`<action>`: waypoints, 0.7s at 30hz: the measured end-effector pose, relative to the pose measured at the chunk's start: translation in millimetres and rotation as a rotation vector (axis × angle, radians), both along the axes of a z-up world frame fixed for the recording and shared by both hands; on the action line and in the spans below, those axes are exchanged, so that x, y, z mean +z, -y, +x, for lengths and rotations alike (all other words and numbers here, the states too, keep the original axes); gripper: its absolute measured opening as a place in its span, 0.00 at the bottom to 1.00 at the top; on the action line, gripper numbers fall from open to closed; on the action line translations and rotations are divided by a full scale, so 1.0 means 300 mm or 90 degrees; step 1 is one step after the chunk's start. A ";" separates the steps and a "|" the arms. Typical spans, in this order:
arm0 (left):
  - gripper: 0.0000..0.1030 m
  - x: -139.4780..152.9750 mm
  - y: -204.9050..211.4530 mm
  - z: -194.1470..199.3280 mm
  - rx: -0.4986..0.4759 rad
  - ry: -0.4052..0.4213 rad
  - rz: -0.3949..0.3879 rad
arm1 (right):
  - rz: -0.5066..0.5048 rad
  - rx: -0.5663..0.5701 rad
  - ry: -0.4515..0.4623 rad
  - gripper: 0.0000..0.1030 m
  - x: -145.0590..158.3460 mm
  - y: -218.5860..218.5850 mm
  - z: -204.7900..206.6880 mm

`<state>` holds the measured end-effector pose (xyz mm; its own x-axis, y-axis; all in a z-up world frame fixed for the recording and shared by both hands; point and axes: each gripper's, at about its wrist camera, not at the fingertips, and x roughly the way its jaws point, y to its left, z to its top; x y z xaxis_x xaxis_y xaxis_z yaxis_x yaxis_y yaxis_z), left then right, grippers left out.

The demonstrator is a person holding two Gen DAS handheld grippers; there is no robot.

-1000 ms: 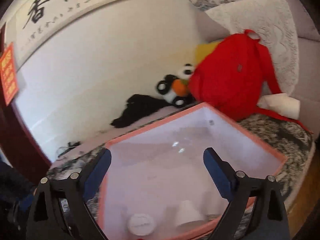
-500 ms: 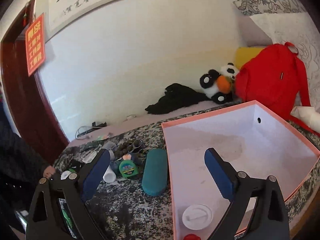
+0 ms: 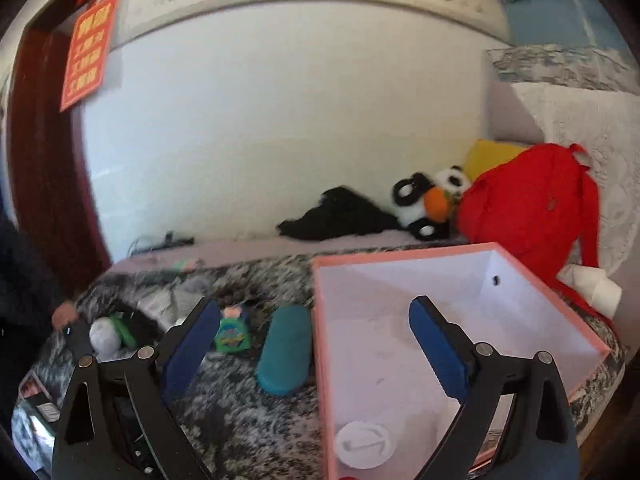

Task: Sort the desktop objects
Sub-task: 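Grasp the black pouch with green mesh strap with the left tool, then carry the black pouch over the pink box and open the left tool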

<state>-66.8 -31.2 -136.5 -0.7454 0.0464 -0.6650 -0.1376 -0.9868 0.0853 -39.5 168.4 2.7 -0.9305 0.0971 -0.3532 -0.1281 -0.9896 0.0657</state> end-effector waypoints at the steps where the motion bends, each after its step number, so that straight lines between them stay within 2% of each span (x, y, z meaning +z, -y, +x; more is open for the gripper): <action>1: 0.08 0.044 -0.026 0.010 -0.014 -0.018 0.004 | -0.007 -0.021 -0.015 0.94 0.010 -0.031 0.019; 5: 0.08 0.274 -0.218 0.018 -0.104 -0.096 0.058 | -0.046 -0.116 -0.066 0.95 0.045 -0.190 0.091; 7: 0.08 0.370 -0.315 0.015 -0.146 -0.124 0.083 | -0.074 -0.153 -0.069 0.95 0.046 -0.277 0.115; 10: 0.09 0.486 -0.489 0.003 -0.203 -0.161 0.092 | -0.098 -0.201 -0.062 0.95 0.040 -0.392 0.140; 12: 0.11 0.528 -0.609 -0.015 -0.236 -0.172 0.090 | -0.089 -0.225 -0.051 0.96 0.030 -0.445 0.149; 16: 0.19 0.483 -0.778 -0.083 -0.257 -0.115 0.082 | -0.089 -0.274 -0.051 0.96 0.022 -0.554 0.184; 18: 0.48 0.409 -0.835 -0.120 -0.263 -0.044 0.084 | -0.110 -0.289 -0.056 0.96 0.023 -0.603 0.200; 19: 0.70 0.381 -0.846 -0.124 -0.262 -0.029 0.084 | -0.121 -0.294 -0.058 0.96 0.024 -0.624 0.206; 20: 0.78 0.357 -0.853 -0.124 -0.260 -0.021 0.082 | -0.132 -0.298 -0.060 0.96 0.025 -0.643 0.212; 21: 0.79 0.342 -0.859 -0.112 -0.253 -0.027 0.069 | -0.143 -0.301 -0.061 0.96 0.025 -0.656 0.215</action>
